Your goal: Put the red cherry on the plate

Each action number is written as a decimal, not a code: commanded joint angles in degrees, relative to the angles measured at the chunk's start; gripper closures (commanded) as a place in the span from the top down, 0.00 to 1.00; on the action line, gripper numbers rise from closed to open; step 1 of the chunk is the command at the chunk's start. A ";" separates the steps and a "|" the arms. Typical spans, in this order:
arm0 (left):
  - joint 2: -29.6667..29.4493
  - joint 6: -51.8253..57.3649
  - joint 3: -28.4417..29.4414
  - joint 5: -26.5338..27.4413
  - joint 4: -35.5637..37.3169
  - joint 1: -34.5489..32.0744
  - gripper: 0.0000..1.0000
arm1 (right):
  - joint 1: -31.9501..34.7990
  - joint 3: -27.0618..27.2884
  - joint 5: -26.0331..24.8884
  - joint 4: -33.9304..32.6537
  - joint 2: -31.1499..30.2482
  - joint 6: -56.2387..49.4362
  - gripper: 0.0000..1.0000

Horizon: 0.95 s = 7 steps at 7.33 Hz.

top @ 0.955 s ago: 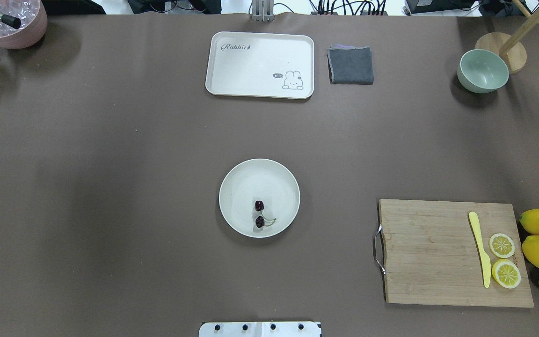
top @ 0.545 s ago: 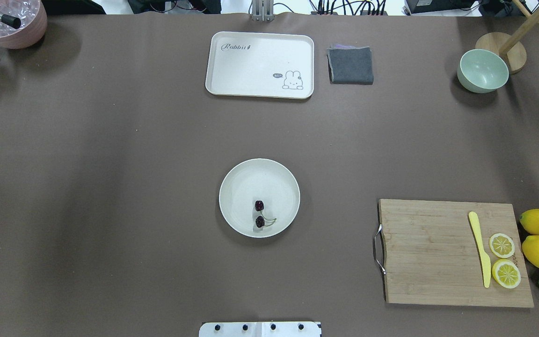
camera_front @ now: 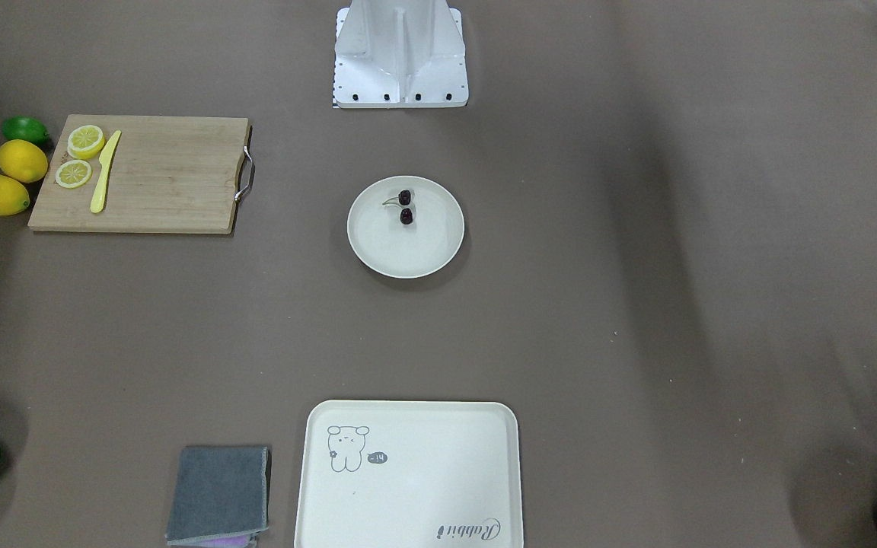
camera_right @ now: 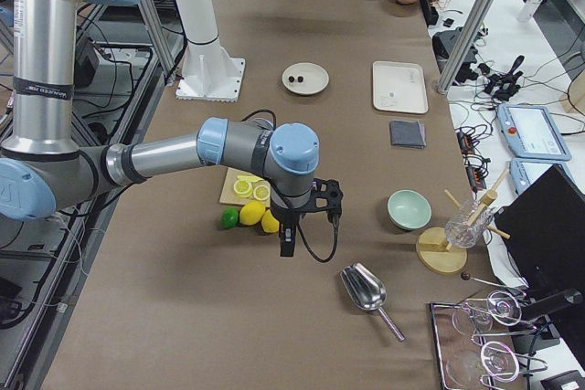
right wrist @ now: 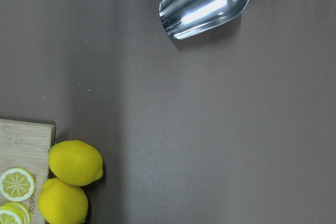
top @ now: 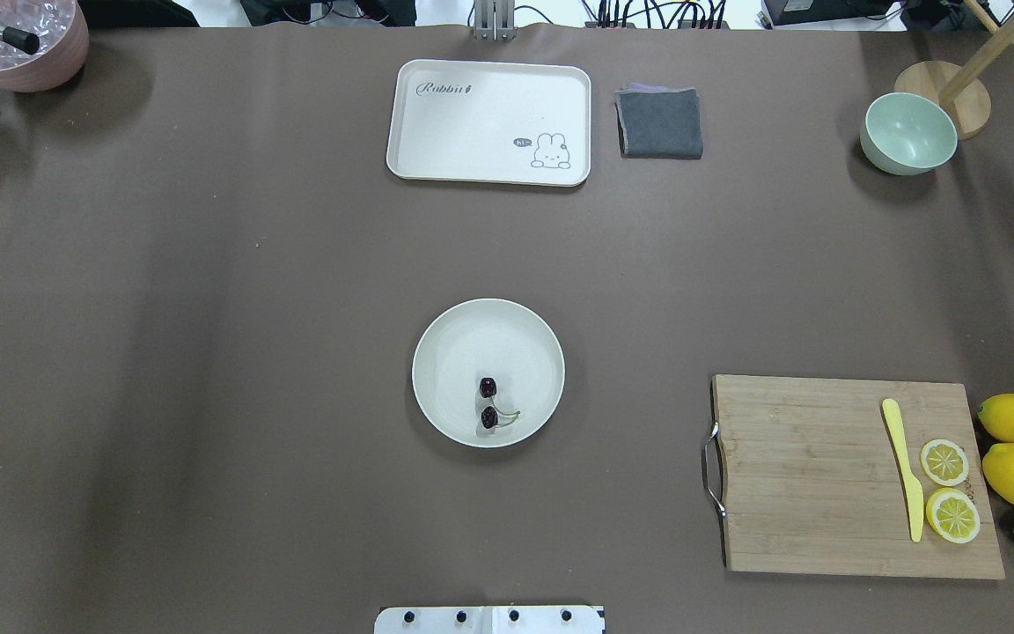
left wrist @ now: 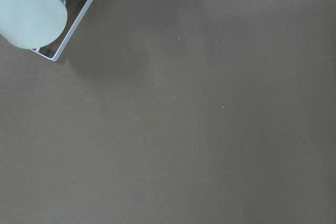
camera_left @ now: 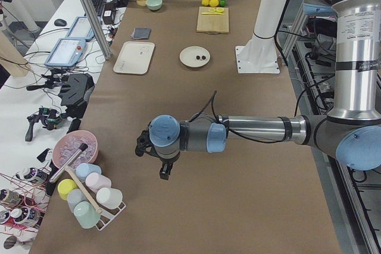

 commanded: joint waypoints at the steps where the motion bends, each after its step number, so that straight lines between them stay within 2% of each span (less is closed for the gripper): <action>1: 4.38 -0.38 -3.38 -2.64 -0.14 -0.02 0.98 | 1.85 -0.29 2.27 0.10 -2.03 -2.51 1.00; 5: 5.18 -0.82 -5.15 -2.03 -1.27 -0.02 0.98 | 2.47 -1.08 2.27 0.10 -1.33 -4.54 1.00; 7: 5.70 -1.60 -5.41 -2.03 -4.60 -0.29 0.98 | 2.47 -0.82 2.18 0.10 -1.33 -4.80 1.00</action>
